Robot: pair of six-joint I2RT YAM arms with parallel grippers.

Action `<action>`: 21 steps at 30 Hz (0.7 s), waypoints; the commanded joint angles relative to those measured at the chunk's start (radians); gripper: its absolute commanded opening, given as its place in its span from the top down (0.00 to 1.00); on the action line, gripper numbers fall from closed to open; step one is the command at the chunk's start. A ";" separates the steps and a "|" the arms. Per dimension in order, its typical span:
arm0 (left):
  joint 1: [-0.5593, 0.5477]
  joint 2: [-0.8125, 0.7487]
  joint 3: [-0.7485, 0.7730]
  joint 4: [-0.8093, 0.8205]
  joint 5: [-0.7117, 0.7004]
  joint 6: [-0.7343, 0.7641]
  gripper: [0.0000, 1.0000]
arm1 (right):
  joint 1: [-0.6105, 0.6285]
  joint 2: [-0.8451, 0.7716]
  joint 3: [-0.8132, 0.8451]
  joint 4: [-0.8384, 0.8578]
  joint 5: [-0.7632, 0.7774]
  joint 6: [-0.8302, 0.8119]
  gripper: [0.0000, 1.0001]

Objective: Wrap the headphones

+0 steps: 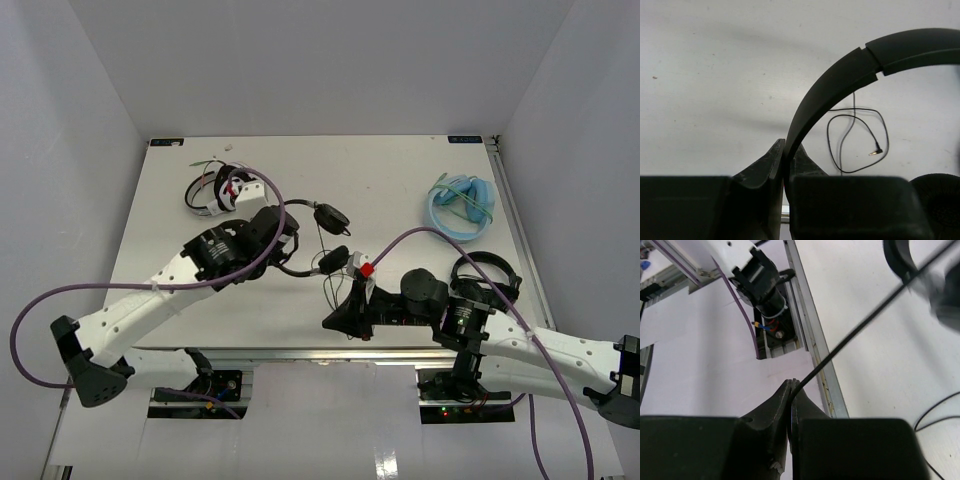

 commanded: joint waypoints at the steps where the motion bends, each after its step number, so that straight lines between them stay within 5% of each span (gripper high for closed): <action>1: 0.010 -0.112 0.008 0.080 0.014 -0.038 1.00 | 0.029 -0.007 -0.061 0.113 0.105 0.018 0.92; 21: 0.010 -0.306 -0.066 0.178 0.235 -0.008 1.00 | 0.047 0.120 -0.217 0.396 0.329 -0.041 0.92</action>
